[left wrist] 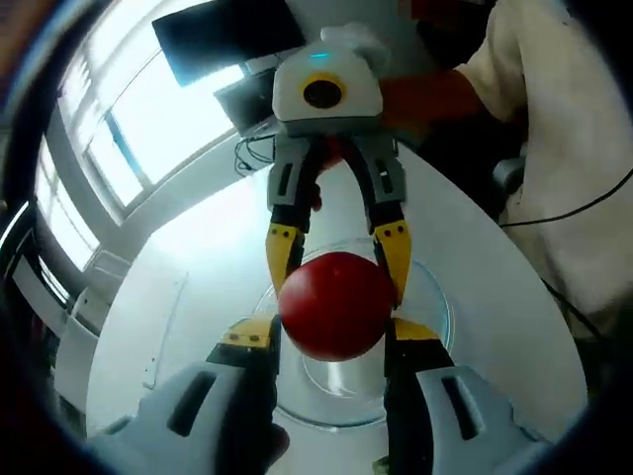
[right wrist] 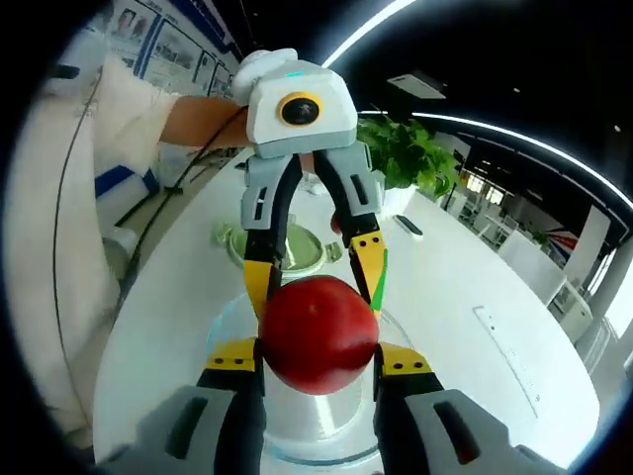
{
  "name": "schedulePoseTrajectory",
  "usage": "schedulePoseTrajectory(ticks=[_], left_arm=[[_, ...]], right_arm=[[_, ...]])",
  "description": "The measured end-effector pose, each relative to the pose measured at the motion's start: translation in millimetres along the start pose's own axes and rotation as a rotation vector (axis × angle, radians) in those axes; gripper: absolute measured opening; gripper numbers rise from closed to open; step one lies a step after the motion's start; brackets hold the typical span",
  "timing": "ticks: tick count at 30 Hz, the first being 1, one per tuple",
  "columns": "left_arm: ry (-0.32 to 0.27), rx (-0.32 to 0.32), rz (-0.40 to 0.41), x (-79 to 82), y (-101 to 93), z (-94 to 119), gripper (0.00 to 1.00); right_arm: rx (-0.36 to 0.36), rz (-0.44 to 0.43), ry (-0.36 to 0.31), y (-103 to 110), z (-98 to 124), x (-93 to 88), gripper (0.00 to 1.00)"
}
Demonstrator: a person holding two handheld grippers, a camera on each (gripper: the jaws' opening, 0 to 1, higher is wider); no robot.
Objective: Pick up the tomato from the tabletop place it into the food storage container close the lid and lock the latches
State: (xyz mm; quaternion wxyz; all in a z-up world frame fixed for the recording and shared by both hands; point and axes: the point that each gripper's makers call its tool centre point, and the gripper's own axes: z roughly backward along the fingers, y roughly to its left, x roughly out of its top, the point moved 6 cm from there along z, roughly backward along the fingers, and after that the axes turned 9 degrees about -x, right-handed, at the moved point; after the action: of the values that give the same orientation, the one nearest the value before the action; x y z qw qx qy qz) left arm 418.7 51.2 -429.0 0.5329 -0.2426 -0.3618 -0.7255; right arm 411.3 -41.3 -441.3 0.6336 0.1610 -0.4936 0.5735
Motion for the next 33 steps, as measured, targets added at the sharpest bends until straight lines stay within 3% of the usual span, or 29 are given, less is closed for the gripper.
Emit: schedulePoseTrajectory(ticks=[17, 33], left_arm=[[0.032, -0.04, 0.029, -14.0, -5.9, -18.6, 0.33], [0.13, -0.118, 0.079, -25.5, 2.0, -34.1, 0.33]], right_arm=[[0.058, -0.001, 0.091, -0.6, -17.4, -19.0, 0.38], [0.108, -0.023, 0.217, 2.5, -29.7, -31.5, 0.38]])
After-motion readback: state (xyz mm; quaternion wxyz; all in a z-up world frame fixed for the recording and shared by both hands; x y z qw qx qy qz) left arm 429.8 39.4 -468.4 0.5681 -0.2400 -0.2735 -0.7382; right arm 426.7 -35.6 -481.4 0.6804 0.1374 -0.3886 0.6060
